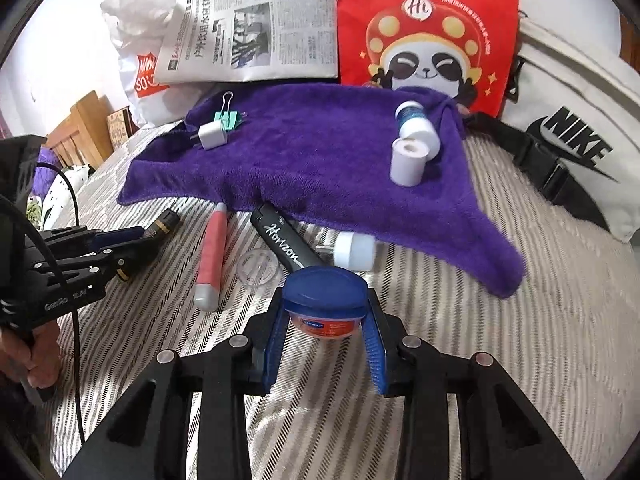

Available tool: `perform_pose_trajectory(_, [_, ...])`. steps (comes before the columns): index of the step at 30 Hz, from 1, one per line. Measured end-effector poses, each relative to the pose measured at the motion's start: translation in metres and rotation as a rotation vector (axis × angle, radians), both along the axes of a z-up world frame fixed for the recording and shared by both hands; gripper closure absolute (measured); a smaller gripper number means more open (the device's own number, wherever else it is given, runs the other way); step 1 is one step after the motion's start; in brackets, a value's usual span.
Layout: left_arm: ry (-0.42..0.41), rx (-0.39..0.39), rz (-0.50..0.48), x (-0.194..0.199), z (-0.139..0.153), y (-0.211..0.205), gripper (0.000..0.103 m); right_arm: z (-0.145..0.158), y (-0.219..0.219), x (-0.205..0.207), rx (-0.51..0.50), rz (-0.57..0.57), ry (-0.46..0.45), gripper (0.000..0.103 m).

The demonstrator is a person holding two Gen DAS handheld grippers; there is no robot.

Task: Organize rigid objects
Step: 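Grasp the blue-lidded Vaseline jar with the right tool, then set the gold box by the charger with the left tool while the right tool sets the Vaseline jar down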

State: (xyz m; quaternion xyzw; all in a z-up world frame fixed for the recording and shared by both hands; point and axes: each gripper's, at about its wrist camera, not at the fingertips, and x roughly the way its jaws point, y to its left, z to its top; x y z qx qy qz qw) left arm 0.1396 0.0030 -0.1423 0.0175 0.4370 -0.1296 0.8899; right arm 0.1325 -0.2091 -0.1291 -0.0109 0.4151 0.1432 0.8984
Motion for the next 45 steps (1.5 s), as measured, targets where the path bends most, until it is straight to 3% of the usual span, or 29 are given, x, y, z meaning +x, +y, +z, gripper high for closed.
perform_pose_trajectory(22, [-0.012,-0.111,0.021,0.016,0.039,0.031,0.081,0.024,-0.008,0.009,0.084,0.019,-0.043,0.067])
perform_pose_trajectory(35, [-0.036,-0.076,0.009,0.070,0.061,0.019,0.081,0.049,-0.016,0.057,0.085,0.000,-0.099,0.067])
perform_pose_trajectory(45, [0.005,-0.050,-0.016,0.110,0.044,0.009,0.081,0.024,-0.024,0.095,0.073,-0.054,-0.012,0.067])
